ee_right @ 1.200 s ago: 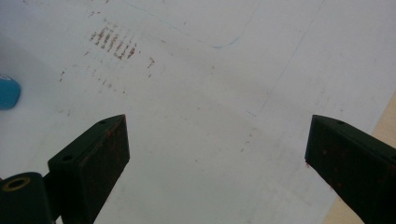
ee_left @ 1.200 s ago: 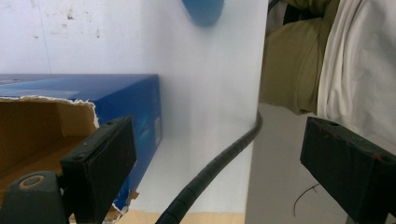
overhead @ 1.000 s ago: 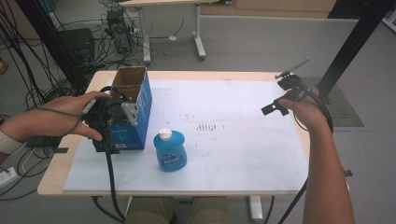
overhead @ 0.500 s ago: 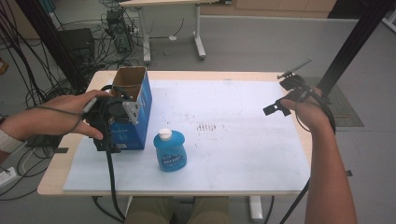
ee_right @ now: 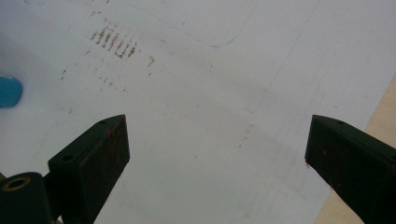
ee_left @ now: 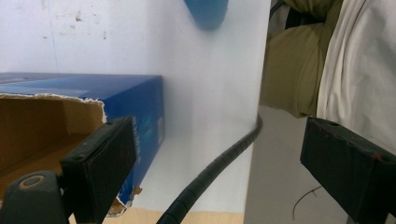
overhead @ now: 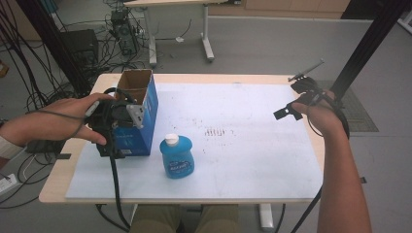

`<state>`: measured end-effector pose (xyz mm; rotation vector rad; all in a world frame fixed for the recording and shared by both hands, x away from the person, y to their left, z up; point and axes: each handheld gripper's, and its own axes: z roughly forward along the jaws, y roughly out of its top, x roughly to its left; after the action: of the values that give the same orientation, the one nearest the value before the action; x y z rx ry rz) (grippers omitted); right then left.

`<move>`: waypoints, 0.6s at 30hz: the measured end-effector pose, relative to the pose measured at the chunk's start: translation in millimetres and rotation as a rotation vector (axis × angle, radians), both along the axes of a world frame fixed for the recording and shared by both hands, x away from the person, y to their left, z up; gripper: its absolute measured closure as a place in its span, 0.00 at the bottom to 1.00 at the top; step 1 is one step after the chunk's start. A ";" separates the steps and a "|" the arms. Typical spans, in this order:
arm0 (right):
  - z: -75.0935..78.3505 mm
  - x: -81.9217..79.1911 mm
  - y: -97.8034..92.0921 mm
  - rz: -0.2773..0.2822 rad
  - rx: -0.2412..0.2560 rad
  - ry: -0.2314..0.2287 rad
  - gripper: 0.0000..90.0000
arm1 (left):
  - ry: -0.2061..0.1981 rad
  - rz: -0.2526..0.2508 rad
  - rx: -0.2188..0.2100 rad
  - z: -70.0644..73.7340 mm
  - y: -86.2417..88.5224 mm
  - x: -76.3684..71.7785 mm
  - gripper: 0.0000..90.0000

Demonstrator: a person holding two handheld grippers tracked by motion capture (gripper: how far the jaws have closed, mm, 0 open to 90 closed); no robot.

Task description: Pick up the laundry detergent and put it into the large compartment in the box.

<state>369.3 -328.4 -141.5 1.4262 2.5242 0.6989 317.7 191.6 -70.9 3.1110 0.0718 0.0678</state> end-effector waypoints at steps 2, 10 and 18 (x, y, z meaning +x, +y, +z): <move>0.0 0.2 0.2 0.002 0.000 0.001 0.07 | -0.003 0.002 -0.001 0.6 0.1 -0.1 0.12; -1.3 -0.7 -0.6 -0.002 0.003 0.003 0.07 | -0.004 0.014 0.005 3.4 -4.0 -1.7 0.12; -2.3 -0.7 -0.7 0.000 0.005 0.004 0.08 | -0.010 0.015 0.001 7.3 -7.8 -2.3 0.12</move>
<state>368.6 -329.2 -143.9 1.4299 2.5272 0.7030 315.4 183.8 -63.5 3.1114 0.0942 0.0842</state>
